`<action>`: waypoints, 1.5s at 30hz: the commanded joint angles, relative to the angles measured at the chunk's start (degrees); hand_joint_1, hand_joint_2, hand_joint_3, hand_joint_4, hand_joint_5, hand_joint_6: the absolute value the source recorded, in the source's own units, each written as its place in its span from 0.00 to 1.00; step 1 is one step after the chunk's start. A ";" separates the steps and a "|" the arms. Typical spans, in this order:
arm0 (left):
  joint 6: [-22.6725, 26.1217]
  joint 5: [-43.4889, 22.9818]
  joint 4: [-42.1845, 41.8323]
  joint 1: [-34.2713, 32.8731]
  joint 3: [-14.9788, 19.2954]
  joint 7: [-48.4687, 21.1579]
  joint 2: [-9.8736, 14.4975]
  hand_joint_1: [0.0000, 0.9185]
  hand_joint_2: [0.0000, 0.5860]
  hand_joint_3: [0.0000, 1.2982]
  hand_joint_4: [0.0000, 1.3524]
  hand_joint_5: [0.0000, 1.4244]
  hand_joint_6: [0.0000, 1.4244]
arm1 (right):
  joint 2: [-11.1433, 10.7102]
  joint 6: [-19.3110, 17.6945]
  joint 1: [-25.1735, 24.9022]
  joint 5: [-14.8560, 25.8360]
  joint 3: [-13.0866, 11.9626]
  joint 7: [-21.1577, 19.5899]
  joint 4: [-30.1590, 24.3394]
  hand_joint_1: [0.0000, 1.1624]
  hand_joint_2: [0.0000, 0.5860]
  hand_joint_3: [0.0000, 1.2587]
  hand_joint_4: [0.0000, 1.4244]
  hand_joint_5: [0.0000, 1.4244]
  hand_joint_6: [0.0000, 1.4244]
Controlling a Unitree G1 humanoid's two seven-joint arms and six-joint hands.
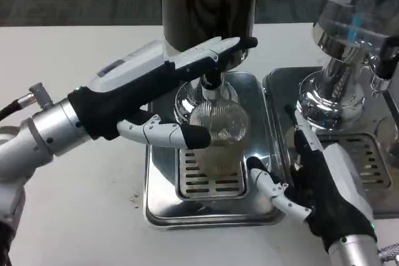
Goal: Grasp the cup under the faucet to collect the drink, then remove the cup.
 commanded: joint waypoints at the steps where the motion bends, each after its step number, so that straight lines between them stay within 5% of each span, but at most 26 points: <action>1: -1.25 3.26 0.58 0.02 -1.76 0.71 0.95 0.00 0.11 0.04 0.00 0.00 0.07 | -0.05 0.74 -0.88 0.98 -0.35 0.81 -0.87 0.47 0.56 0.00 0.00 0.00 0.03; 24: -3.46 8.33 -0.30 0.31 -3.83 7.65 3.17 0.00 0.12 0.04 0.00 0.00 0.07 | -1.36 2.10 -4.41 2.96 0.01 6.46 -1.06 0.48 0.52 0.00 0.00 0.00 0.00; 45: -4.44 10.96 -0.92 0.63 -5.59 10.87 4.74 0.00 0.12 0.04 0.00 0.00 0.07 | -1.80 3.22 -6.49 4.69 0.06 7.42 0.44 0.49 0.52 0.00 0.00 0.00 0.00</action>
